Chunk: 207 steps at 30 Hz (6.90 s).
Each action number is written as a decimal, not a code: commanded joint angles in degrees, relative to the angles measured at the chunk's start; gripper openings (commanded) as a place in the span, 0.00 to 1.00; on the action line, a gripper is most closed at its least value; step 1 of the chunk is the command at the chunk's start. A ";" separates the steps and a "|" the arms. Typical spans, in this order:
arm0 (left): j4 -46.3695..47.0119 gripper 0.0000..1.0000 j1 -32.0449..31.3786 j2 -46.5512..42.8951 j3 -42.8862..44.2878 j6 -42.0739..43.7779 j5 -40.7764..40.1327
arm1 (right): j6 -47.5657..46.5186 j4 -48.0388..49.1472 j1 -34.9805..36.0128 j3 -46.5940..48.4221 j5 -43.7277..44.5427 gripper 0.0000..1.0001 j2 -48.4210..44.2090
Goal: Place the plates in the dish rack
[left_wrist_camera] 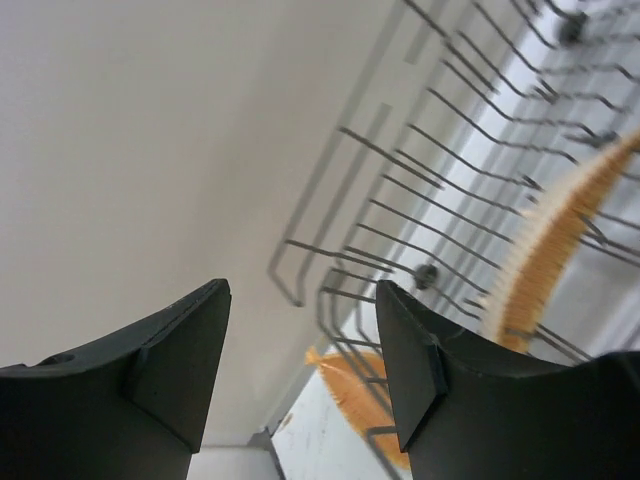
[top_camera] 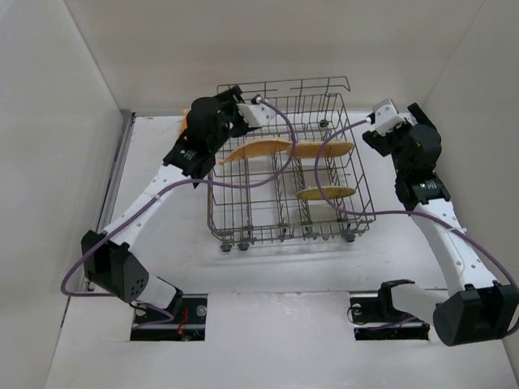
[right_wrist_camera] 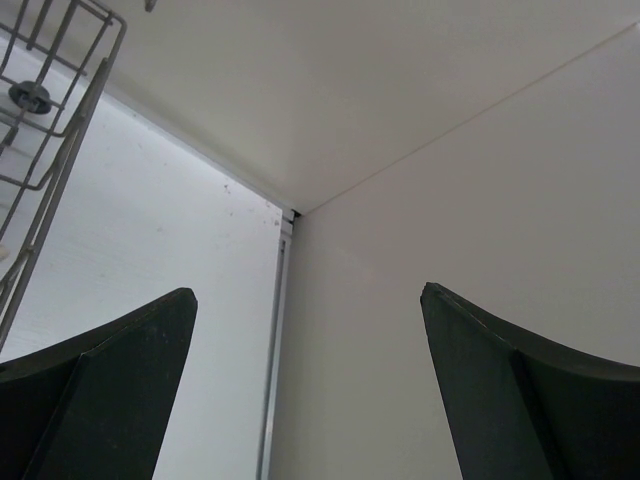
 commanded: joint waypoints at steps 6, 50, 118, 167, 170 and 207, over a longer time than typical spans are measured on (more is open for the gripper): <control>-6.66 0.58 11.72 -0.02 11.06 -20.94 -11.39 | 11.65 -5.33 0.29 6.15 5.21 1.00 3.11; -15.92 0.58 38.03 43.05 23.80 -74.85 23.67 | 17.74 -32.08 -15.89 7.75 0.29 1.00 -3.12; -15.56 0.56 38.29 45.87 25.21 -69.22 18.05 | 12.73 -31.64 -10.44 17.33 2.92 1.00 8.39; -19.87 0.00 19.24 0.79 16.52 -33.13 -7.26 | 12.90 -20.39 -8.94 3.98 0.56 1.00 0.49; -20.48 0.00 10.45 -2.37 15.02 -24.60 -11.30 | 13.52 -20.39 -10.35 2.14 -1.82 1.00 -1.44; -0.19 0.00 -21.13 -12.32 -13.98 10.93 -14.91 | 16.15 -20.39 -11.49 -9.74 -3.14 1.00 -13.76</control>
